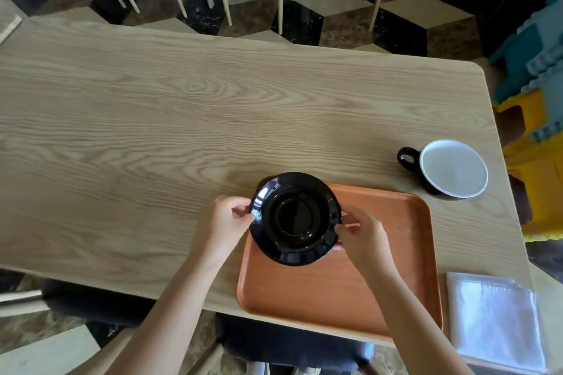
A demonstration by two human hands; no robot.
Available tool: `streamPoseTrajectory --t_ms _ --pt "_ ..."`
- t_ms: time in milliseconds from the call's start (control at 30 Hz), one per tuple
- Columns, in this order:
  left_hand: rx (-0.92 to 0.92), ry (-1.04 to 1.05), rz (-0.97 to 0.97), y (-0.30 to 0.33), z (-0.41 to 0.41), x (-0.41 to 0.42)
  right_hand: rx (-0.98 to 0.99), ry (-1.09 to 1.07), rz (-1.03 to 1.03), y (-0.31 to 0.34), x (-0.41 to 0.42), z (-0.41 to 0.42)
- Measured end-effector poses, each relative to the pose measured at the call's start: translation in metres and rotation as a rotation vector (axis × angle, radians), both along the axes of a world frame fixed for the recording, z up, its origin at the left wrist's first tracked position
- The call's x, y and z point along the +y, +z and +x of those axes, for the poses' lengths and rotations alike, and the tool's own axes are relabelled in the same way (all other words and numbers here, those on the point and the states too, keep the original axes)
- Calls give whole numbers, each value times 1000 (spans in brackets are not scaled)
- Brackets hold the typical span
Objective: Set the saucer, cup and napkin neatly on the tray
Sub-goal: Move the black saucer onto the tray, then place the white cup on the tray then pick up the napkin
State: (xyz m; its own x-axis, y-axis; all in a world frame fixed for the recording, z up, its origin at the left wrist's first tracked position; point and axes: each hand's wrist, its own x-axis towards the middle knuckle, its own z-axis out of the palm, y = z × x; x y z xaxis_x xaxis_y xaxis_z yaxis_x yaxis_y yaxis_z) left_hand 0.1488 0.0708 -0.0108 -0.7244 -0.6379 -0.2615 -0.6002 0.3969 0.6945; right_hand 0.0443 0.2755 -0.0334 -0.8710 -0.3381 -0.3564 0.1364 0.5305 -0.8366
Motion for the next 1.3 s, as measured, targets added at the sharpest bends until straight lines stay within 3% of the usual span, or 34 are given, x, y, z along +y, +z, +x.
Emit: streamPoseTrajectory --t_ms 233,633,767,933,1067,1167,1300 --pt "-2 37 -47 0 0 8 -48 -41 -18 -2 2 2" --pt "-72 57 195 -1 2 -4 -59 -4 2 9 3 0" --pt "-183 -24 -174 14 -1 -5 -23 101 107 25 13 -5" --pt "28 -237 -337 40 -36 43 245 165 187 53 41 -12" --pt "192 -514 -629 49 -78 90 565 91 398 74 72 -30" --pt "241 -640 -671 52 -120 117 669 66 559 80 98 -64" --pt "196 -718 -671 46 -176 140 602 43 694 74 128 -115"
